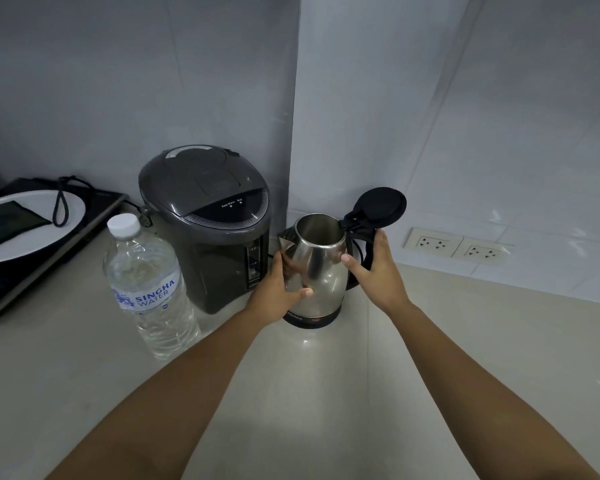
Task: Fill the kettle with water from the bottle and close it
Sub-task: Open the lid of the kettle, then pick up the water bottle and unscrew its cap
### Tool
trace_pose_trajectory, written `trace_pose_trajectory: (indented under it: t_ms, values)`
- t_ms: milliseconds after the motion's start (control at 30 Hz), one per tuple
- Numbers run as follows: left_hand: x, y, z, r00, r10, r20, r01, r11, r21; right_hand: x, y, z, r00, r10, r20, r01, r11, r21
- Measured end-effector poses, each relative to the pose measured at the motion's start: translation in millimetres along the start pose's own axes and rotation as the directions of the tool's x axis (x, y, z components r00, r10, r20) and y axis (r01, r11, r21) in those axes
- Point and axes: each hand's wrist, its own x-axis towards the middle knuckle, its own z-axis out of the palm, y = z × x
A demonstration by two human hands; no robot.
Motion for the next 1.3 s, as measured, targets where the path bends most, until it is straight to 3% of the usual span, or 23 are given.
trace_pose_trajectory:
  t_ms: [633,967,1300]
  values:
    - [-47.1,12.4,-19.2,0.989,0.145,0.004,-0.143,0.980,-0.135,-65.6,-31.5,-10.9,0.986,-0.017,-0.167,0.027,0.998,0.058]
    - [-106.4,-6.4,-14.4,0.976,0.211,0.062,-0.192,0.956,-0.221,-142.0,-41.6,-11.2,0.975,0.057,-0.213,-0.049,0.998,0.040]
    - [-158.9,-27.6,-16.4,0.973,0.209,0.098,-0.191,0.967,-0.167,-201.9,-45.0,4.2,0.972,0.102,-0.212,-0.106,0.994,-0.009]
